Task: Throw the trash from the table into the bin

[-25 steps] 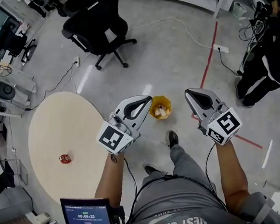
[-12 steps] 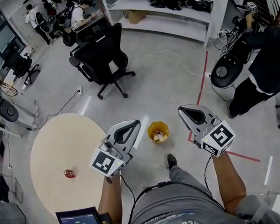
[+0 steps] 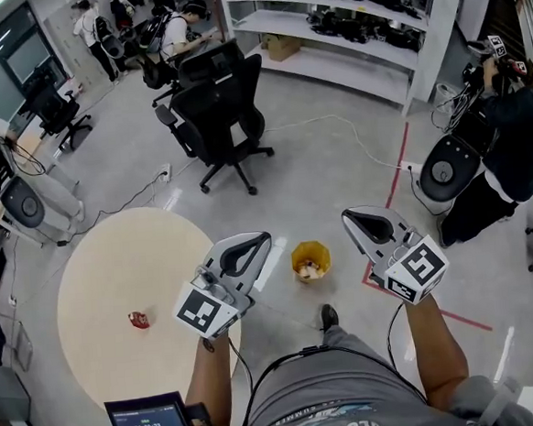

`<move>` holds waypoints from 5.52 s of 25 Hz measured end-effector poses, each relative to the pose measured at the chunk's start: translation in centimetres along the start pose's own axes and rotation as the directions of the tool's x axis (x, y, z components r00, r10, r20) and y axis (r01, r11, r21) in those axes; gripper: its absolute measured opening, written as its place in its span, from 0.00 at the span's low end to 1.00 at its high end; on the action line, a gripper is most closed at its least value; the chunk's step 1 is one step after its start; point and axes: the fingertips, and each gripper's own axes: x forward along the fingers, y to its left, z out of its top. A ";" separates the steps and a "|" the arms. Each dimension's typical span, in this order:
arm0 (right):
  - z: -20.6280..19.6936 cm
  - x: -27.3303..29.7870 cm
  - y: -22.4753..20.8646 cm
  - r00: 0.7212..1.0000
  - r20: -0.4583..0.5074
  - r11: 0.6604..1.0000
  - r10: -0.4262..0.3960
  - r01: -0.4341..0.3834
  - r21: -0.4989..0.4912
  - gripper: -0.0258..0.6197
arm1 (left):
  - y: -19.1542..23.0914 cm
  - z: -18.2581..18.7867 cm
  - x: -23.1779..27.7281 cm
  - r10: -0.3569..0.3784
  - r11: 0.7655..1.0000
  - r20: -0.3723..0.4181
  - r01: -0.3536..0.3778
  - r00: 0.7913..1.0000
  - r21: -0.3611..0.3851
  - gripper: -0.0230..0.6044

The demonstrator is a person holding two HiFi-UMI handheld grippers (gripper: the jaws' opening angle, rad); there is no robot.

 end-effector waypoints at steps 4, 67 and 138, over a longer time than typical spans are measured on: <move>0.5 1.6 2.7 0.999 -0.004 0.999 0.042 -0.042 -0.019 0.06 | 0.5 0.7 -2.8 0.039 0.999 0.024 -0.039 0.999 0.024 0.10; -29.5 43.1 64.6 0.141 -0.902 -0.479 0.408 -0.808 -0.343 0.55 | 2.3 -10.8 -60.7 0.948 0.203 -0.220 -0.970 0.229 -0.135 0.10; 11.2 6.5 17.7 0.963 0.026 0.962 0.269 -0.268 -0.044 0.23 | -0.9 9.8 -18.2 0.210 0.967 0.095 -0.221 0.973 0.129 0.10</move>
